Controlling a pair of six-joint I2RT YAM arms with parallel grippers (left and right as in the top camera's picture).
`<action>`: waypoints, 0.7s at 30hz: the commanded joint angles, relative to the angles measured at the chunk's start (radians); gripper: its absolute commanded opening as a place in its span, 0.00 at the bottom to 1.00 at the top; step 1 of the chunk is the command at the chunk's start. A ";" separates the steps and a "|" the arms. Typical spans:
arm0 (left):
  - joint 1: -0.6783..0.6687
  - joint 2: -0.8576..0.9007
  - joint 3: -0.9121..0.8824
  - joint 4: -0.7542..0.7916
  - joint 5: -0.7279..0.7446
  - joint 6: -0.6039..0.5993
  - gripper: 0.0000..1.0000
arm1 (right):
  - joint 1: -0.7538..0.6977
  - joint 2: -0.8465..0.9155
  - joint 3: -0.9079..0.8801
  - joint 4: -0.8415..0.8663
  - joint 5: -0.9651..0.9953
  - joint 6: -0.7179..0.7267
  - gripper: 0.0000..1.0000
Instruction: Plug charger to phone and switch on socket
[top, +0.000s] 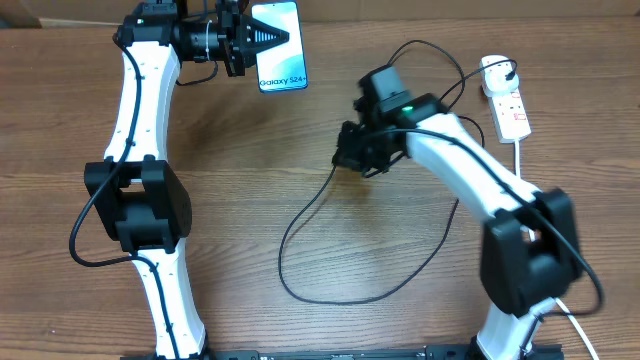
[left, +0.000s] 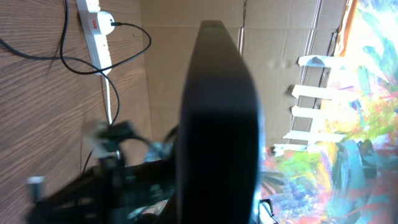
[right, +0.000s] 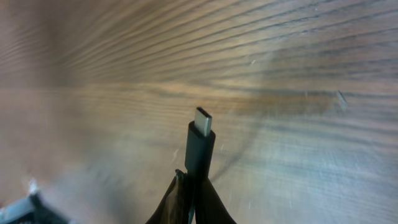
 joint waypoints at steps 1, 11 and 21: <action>-0.001 -0.014 0.021 0.004 0.034 -0.009 0.04 | 0.034 0.087 -0.015 0.043 0.100 0.113 0.04; -0.001 -0.014 0.021 0.005 0.034 -0.008 0.04 | 0.056 0.182 -0.015 0.133 0.159 0.136 0.04; -0.001 -0.014 0.021 0.005 0.034 -0.001 0.04 | 0.055 0.182 -0.015 0.161 0.176 0.135 0.26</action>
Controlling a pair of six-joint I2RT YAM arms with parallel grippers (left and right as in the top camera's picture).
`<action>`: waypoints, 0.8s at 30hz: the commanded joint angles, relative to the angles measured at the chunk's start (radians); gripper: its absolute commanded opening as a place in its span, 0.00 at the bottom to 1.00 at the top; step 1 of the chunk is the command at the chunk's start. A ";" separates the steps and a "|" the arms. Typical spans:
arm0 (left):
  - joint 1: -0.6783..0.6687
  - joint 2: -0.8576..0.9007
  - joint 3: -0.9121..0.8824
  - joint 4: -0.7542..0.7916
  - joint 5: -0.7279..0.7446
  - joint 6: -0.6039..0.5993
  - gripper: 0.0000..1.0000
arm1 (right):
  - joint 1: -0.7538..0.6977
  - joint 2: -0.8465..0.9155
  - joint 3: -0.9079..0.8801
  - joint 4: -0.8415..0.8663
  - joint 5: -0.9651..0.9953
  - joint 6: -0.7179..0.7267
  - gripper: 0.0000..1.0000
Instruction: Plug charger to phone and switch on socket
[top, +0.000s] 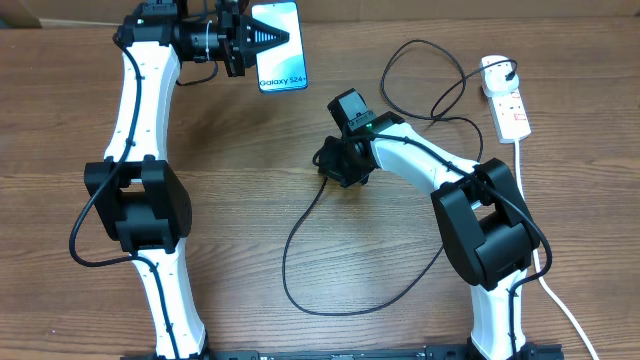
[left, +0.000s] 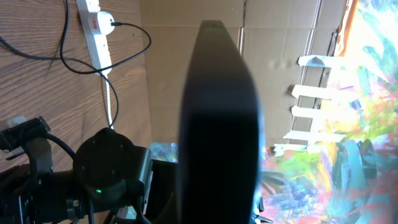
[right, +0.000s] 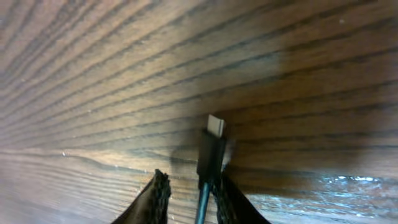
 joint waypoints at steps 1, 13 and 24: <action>0.000 -0.014 0.021 0.004 0.034 -0.001 0.04 | -0.003 0.003 -0.003 0.000 0.049 0.001 0.26; 0.000 -0.014 0.021 0.003 0.035 -0.001 0.04 | -0.009 0.003 -0.003 -0.003 0.053 0.027 0.16; 0.000 -0.014 0.021 0.004 0.042 -0.001 0.04 | -0.010 0.003 -0.003 0.003 0.053 0.027 0.08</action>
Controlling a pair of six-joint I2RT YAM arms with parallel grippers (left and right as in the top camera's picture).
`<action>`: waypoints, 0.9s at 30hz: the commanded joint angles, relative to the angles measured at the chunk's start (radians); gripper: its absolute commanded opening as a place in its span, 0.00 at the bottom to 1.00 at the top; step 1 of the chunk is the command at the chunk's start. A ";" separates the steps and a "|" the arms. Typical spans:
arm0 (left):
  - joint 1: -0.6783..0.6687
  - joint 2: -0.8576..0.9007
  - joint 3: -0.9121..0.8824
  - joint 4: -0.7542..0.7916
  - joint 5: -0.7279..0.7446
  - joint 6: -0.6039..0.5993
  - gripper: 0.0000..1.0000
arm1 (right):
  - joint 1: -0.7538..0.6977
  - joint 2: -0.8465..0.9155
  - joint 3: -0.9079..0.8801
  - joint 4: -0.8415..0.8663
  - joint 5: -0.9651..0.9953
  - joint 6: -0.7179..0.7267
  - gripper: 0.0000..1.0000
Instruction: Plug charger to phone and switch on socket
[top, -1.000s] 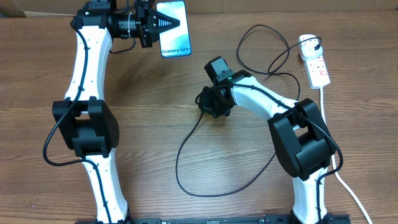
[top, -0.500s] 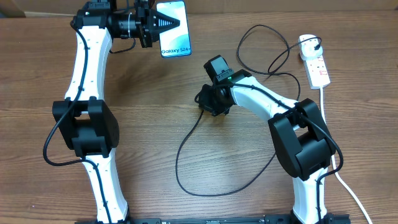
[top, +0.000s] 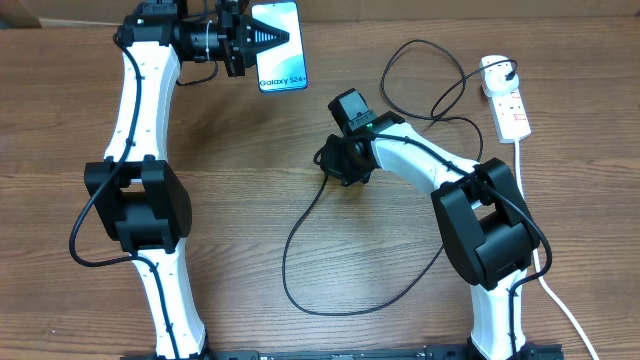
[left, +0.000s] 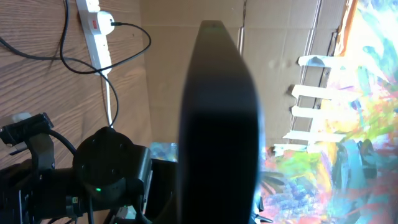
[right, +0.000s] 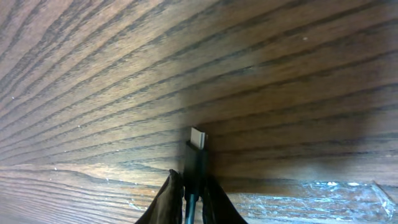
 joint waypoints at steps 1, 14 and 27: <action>0.000 -0.014 0.021 0.003 0.041 -0.001 0.04 | -0.007 0.003 -0.003 0.003 0.021 0.000 0.07; 0.000 -0.014 0.021 0.004 0.043 -0.002 0.04 | -0.020 -0.011 0.009 0.009 -0.177 -0.037 0.04; -0.004 -0.014 0.021 0.000 0.051 -0.007 0.04 | -0.108 -0.243 0.009 -0.065 -0.831 -0.329 0.04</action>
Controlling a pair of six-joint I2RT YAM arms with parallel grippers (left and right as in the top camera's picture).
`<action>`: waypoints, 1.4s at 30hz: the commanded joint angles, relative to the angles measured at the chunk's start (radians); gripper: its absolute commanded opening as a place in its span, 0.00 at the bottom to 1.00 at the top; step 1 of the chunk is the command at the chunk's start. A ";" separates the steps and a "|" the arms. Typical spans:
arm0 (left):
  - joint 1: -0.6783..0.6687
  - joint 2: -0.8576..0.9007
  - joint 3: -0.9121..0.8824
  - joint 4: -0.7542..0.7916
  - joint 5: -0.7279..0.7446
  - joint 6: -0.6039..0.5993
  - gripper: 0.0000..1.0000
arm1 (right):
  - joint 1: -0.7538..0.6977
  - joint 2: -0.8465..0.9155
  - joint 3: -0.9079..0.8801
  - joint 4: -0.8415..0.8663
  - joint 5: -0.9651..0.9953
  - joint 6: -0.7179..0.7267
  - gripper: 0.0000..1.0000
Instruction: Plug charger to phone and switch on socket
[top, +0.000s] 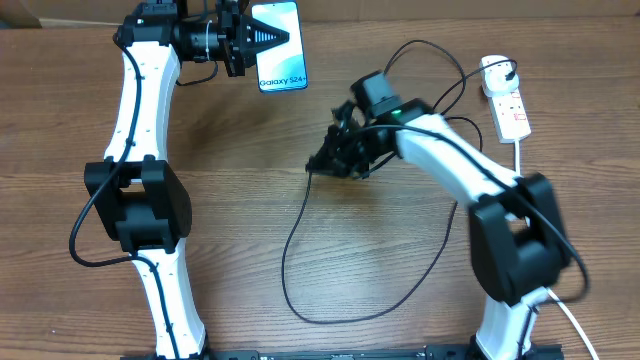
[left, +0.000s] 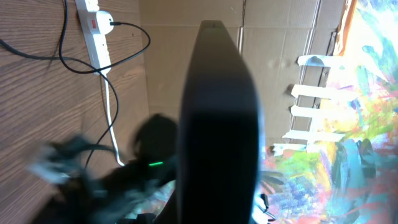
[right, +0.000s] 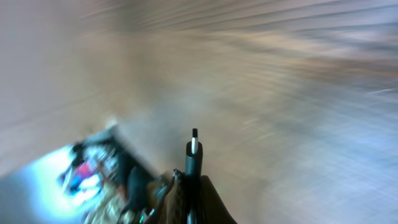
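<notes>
My left gripper is shut on the phone, holding it in the air at the back of the table with its lit screen facing up. In the left wrist view the phone is a dark edge-on slab. My right gripper is shut on the black USB-C plug, right of and nearer than the phone. The plug's metal tip sticks out beyond the fingers. The black cable trails from it in loops to the charger in the white socket strip.
The socket strip lies at the far right edge, with its white lead running toward the front. Cable loops cover the table around the right arm. Cardboard and a colourful sheet stand behind the table.
My right gripper has risen off the table and swung left, and its view is blurred by motion. The plug stays in its grip. The left gripper and phone have not moved.
The right gripper first held the plug just over the wood. Then it was low on the table, jaws wider around the plug, tip against the surface. After that it was shut tight on the plug there. Now it is lifted and turned. The left gripper held the phone throughout.
</notes>
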 joint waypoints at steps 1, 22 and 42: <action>-0.008 -0.014 0.021 -0.007 0.048 -0.017 0.04 | -0.036 -0.105 0.010 0.003 -0.315 -0.179 0.04; -0.055 -0.014 0.021 -0.030 0.049 -0.077 0.04 | -0.100 -0.114 0.009 0.016 -0.679 -0.338 0.04; -0.056 -0.014 0.021 -0.018 0.037 -0.061 0.04 | -0.116 -0.114 0.009 0.311 -0.676 -0.026 0.04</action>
